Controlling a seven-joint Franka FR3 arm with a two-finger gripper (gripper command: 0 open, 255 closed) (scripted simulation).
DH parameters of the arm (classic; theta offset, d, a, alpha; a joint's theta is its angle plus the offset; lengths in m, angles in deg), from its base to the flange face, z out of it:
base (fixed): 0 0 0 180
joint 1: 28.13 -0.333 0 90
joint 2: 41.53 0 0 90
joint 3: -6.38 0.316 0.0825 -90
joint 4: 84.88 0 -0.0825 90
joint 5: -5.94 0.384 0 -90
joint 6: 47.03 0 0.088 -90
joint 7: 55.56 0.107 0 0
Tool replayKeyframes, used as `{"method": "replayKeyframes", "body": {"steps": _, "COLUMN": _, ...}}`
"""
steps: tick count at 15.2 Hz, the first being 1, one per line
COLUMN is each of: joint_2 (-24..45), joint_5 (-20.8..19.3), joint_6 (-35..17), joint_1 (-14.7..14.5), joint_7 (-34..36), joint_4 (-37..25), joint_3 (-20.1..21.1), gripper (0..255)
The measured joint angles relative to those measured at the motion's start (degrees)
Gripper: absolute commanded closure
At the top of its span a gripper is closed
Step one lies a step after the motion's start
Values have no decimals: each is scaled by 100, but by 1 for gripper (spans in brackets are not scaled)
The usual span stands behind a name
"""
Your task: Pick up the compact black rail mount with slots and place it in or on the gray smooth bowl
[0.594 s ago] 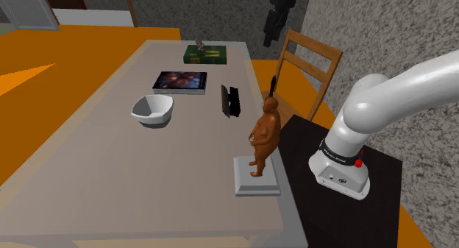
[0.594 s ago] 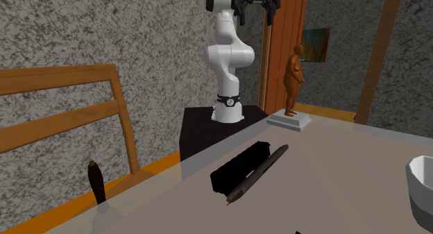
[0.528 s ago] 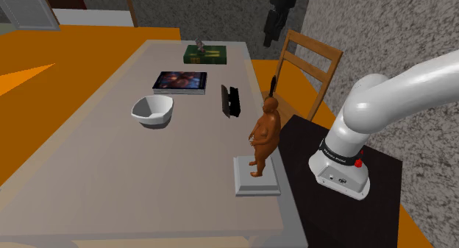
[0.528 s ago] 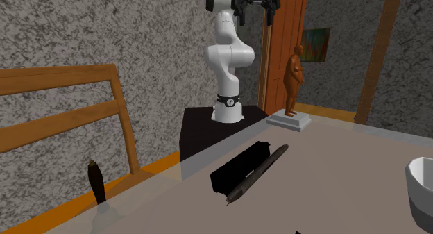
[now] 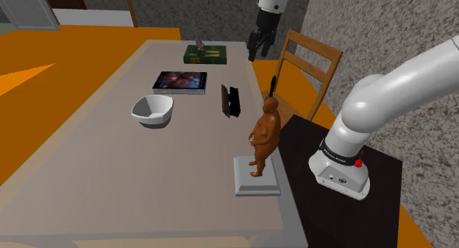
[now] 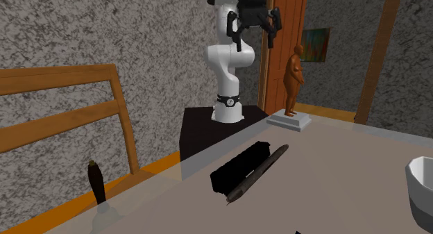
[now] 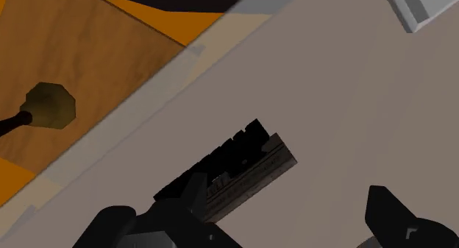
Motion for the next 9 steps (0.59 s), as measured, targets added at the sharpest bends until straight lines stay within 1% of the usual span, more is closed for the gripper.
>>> {"method": "replayKeyframes", "body": {"steps": 4, "joint_2": 637, "joint_5": 201, "joint_6": -799, "joint_1": 120, "joint_7": 258, "joint_4": 159, "joint_3": -84, "gripper": 0}}
{"method": "replayKeyframes", "body": {"steps": 9, "joint_2": 1578, "joint_5": 538, "joint_6": -1753, "joint_1": 225, "joint_7": 462, "joint_4": 174, "joint_3": -240, "gripper": 0}}
